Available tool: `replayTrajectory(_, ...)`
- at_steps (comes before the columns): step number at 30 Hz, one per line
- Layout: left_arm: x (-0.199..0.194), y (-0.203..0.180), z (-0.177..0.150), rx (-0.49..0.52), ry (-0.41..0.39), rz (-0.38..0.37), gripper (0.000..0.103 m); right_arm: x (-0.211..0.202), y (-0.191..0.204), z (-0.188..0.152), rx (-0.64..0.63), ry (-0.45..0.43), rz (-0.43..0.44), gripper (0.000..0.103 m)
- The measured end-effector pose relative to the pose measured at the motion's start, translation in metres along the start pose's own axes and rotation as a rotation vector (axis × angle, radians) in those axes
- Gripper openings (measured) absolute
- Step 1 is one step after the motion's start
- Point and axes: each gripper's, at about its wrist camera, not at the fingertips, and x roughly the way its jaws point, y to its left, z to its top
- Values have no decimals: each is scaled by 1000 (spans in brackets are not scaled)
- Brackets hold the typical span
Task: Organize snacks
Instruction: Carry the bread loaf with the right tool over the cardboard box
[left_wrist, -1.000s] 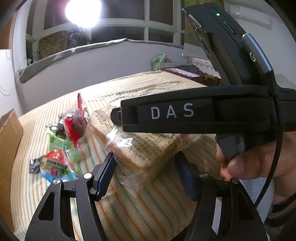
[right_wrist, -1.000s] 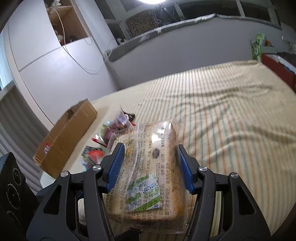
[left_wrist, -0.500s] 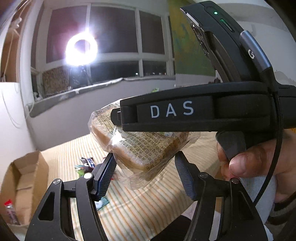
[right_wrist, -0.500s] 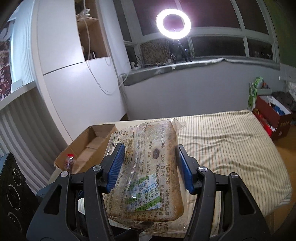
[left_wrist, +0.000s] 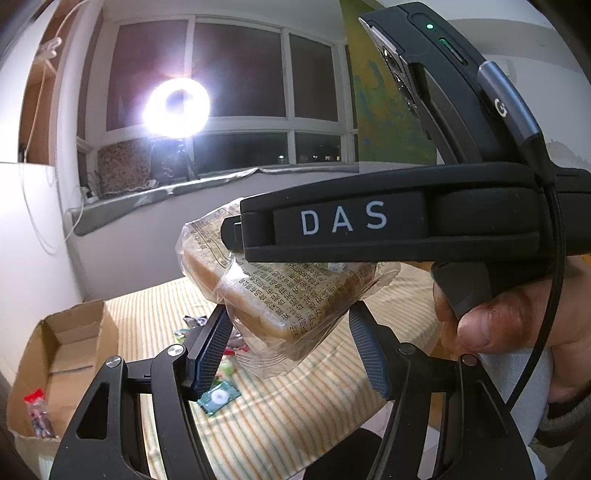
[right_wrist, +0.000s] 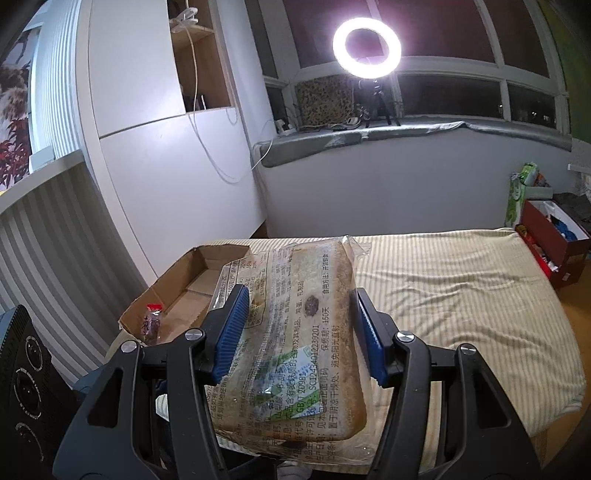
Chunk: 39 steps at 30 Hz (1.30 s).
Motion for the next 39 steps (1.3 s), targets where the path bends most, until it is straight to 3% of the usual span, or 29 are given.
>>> replayTrajectory(8, -10, 43, -17, -74, 20, 77, 65, 59, 53, 7, -72, 68, 101, 59)
replayTrajectory(16, -54, 112, -33, -152, 25, 251, 65, 104, 136, 16, -163, 89, 253, 59)
replayTrajectory(23, -91, 142, -34, -169, 20, 364, 65, 115, 181, 26, -221, 82, 354, 59)
replayTrajectory(30, -103, 153, -30, -174, 19, 411, 65, 135, 188, 30, -223, 90, 374, 59)
replayTrajectory(38, -73, 177, -36, -201, 77, 394, 65, 190, 176, 23, -186, 159, 379, 61)
replayTrajectory(39, -69, 182, -38, -211, 92, 396, 67, 197, 174, 21, -196, 161, 341, 63)
